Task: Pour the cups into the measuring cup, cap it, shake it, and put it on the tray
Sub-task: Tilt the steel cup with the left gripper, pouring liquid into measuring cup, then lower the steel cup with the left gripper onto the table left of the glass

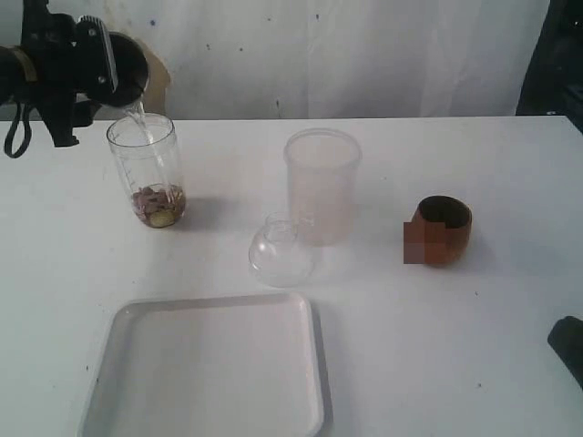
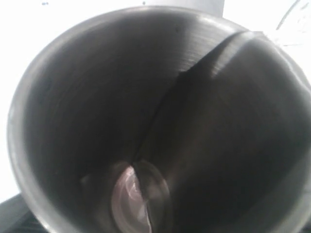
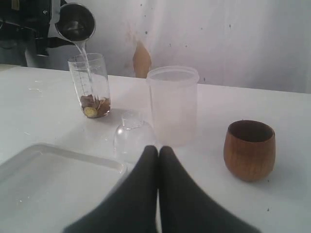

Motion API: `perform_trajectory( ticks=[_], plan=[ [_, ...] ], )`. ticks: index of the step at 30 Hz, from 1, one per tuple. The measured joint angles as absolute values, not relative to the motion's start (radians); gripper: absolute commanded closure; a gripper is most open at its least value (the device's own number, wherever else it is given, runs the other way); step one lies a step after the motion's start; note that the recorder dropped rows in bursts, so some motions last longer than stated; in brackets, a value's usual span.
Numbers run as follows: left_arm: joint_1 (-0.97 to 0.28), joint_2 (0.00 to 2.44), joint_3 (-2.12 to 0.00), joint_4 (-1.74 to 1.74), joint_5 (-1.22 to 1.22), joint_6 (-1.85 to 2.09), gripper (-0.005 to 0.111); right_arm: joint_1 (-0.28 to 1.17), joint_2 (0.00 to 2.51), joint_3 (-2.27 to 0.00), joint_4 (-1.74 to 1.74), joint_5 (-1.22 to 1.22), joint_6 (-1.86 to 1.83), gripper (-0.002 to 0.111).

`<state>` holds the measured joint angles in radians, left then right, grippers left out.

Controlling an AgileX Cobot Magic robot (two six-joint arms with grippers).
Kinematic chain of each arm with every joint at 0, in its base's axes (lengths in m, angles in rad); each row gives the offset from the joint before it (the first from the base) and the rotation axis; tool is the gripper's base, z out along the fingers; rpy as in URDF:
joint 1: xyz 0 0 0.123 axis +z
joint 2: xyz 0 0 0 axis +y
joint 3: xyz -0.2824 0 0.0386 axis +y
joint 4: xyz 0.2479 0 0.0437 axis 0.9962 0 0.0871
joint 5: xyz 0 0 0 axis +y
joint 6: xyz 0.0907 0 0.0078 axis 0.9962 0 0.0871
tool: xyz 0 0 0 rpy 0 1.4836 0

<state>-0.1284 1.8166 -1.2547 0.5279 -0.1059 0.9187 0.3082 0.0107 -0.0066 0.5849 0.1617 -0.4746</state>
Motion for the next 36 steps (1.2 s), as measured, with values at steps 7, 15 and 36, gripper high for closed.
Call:
perform_trajectory(
  ticks=[7, 15, 36],
  plan=[
    [-0.128, 1.817, -1.255, 0.529, -0.121, 0.974, 0.107, 0.308, 0.011, -0.007, 0.585, 0.162, -0.475, 0.108],
    [-0.128, 1.817, -1.257, 0.532, -0.137, 1.028, 0.107, 0.308, 0.011, -0.007, 0.585, 0.162, -0.475, 0.108],
    [-0.128, 1.817, -1.261, 0.107, -0.086, 1.053, 0.107, 0.308, 0.011, -0.007, 0.585, 0.162, -0.473, 0.108]
  ],
)
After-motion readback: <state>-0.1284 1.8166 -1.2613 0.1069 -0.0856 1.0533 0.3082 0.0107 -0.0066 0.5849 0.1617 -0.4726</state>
